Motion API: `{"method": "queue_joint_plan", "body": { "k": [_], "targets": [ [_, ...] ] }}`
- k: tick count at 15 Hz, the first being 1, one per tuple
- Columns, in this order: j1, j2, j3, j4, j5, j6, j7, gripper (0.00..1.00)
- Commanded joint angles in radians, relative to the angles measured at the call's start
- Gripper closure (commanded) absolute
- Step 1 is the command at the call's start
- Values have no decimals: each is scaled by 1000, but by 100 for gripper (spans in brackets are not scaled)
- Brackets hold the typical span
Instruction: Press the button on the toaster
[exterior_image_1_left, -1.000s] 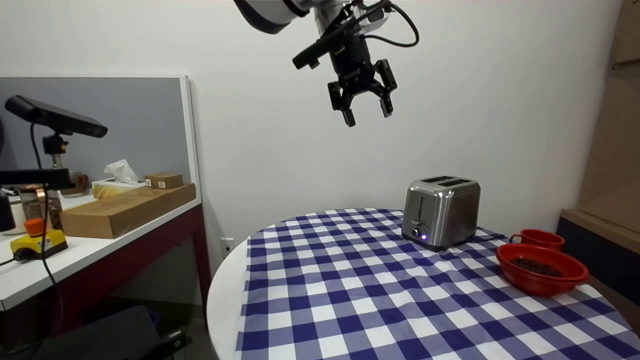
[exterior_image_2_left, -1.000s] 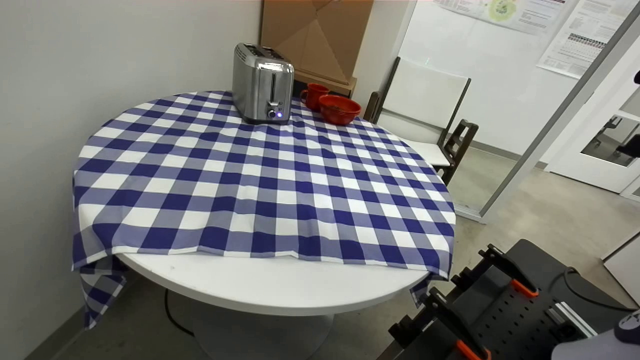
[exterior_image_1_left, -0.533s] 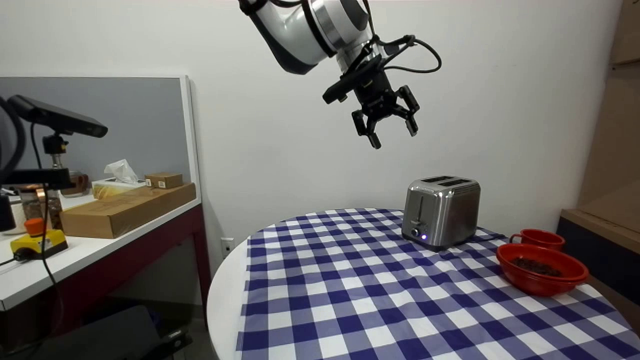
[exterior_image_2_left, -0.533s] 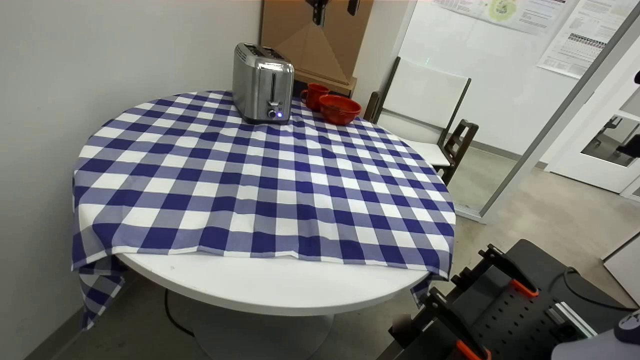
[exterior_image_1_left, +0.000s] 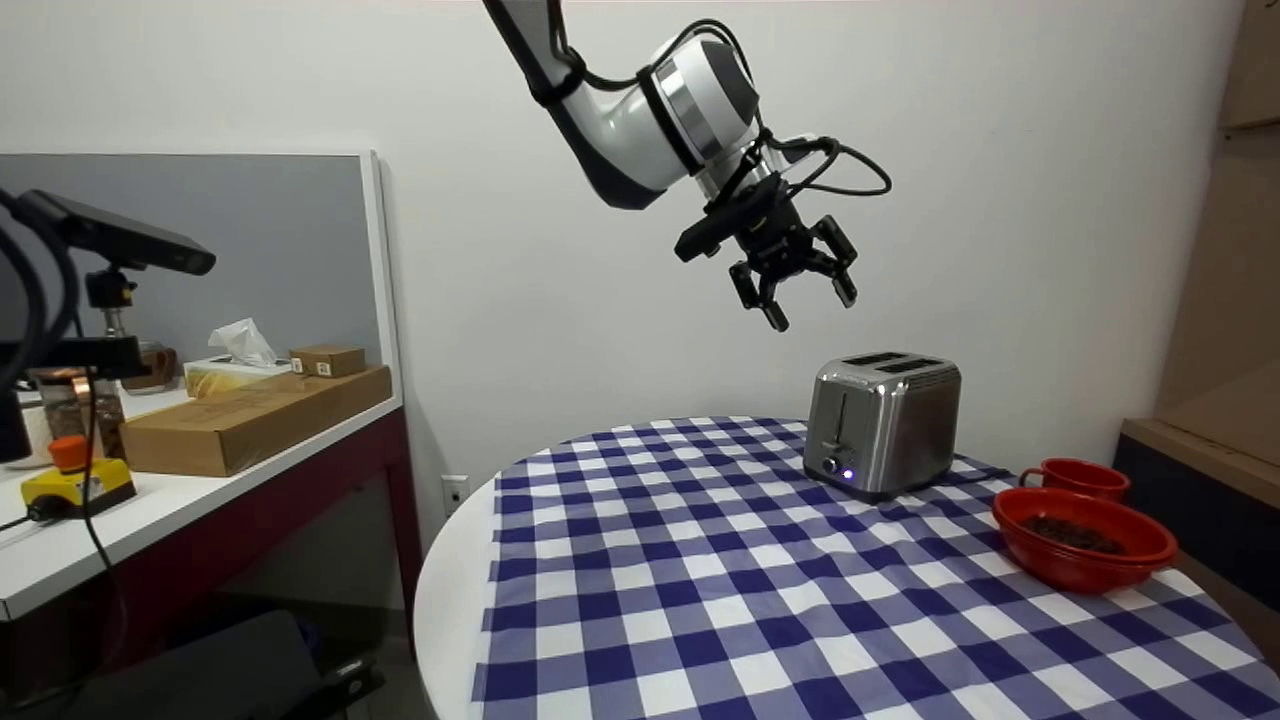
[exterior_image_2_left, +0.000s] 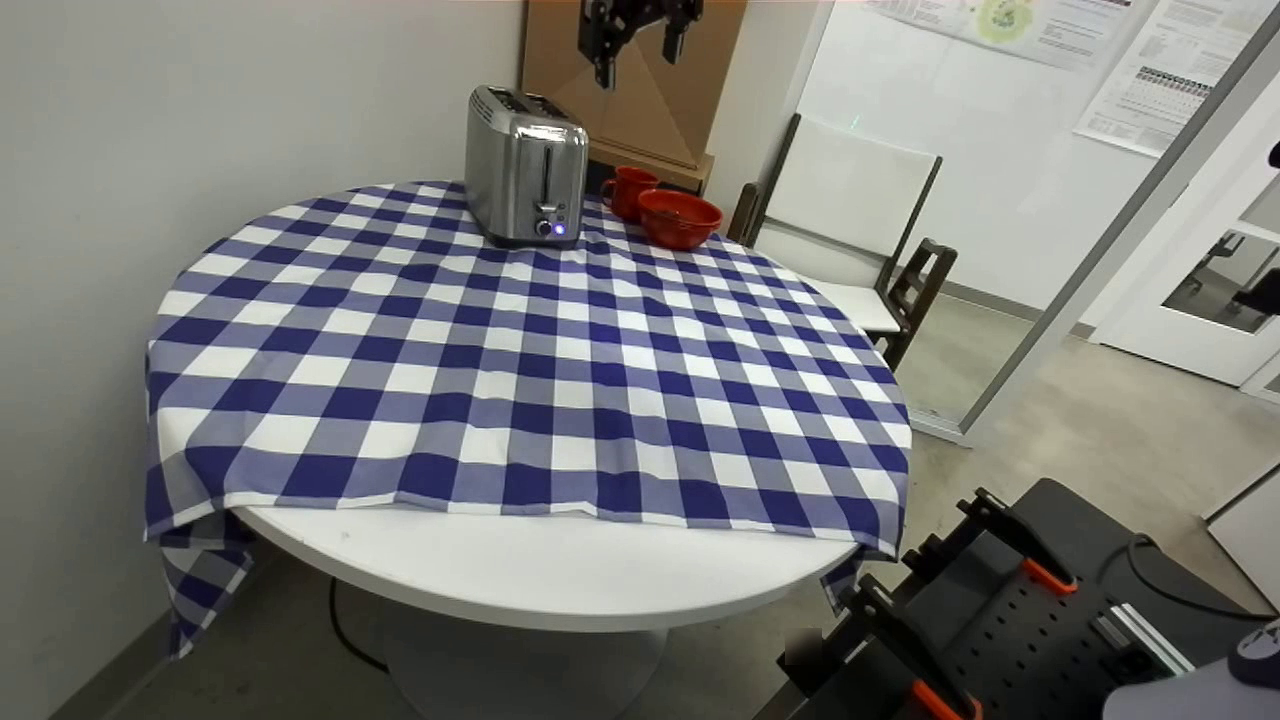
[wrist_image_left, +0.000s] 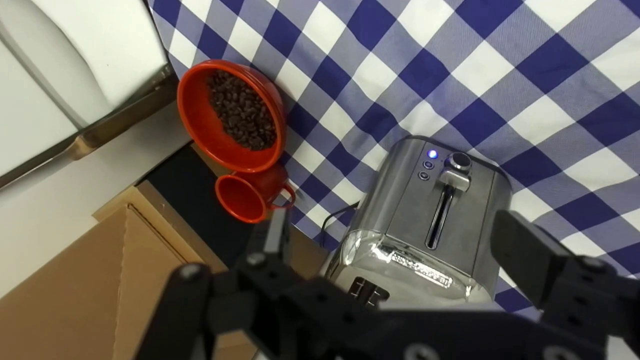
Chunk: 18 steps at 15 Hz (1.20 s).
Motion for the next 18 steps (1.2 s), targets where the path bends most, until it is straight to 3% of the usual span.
{"method": "queue_joint_plan", "body": {
  "k": [1, 10, 18],
  "targets": [
    [32, 87, -43, 83, -11, 30, 44, 0],
    [68, 234, -122, 184, -2, 67, 98, 0],
    [67, 342, -146, 258, 39, 61, 92, 0]
  ]
}}
